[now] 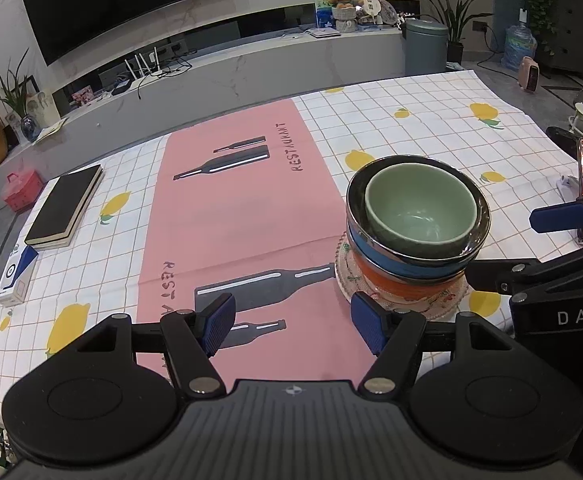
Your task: Organize plates and bowls
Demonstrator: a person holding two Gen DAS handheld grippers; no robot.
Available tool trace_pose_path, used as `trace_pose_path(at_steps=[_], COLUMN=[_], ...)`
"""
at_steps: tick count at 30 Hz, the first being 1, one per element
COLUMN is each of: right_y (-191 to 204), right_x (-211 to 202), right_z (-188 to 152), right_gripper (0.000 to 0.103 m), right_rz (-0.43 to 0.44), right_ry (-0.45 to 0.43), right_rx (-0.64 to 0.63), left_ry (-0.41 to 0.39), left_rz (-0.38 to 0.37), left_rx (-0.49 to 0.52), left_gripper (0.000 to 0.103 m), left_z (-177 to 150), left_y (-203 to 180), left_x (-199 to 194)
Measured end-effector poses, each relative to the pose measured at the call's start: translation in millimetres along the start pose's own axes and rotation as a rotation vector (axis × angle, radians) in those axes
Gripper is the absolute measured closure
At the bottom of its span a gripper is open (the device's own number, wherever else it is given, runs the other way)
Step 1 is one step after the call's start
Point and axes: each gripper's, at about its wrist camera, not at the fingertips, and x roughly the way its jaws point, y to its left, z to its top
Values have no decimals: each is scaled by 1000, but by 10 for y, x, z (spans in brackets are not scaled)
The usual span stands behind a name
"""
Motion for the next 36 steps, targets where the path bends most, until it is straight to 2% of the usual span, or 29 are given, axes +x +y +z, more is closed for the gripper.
trace_pose_path(at_steps=[36], right_y=[-8], right_x=[-77], right_z=[-20], right_gripper=[23], right_rz=[-14], right_ry=[-10], right_rx=[2], left_ry=[-29], left_rz=[-14], left_rx=[-13], left_gripper=[25], left_z=[17], left_y=[-39], left_x=[-75])
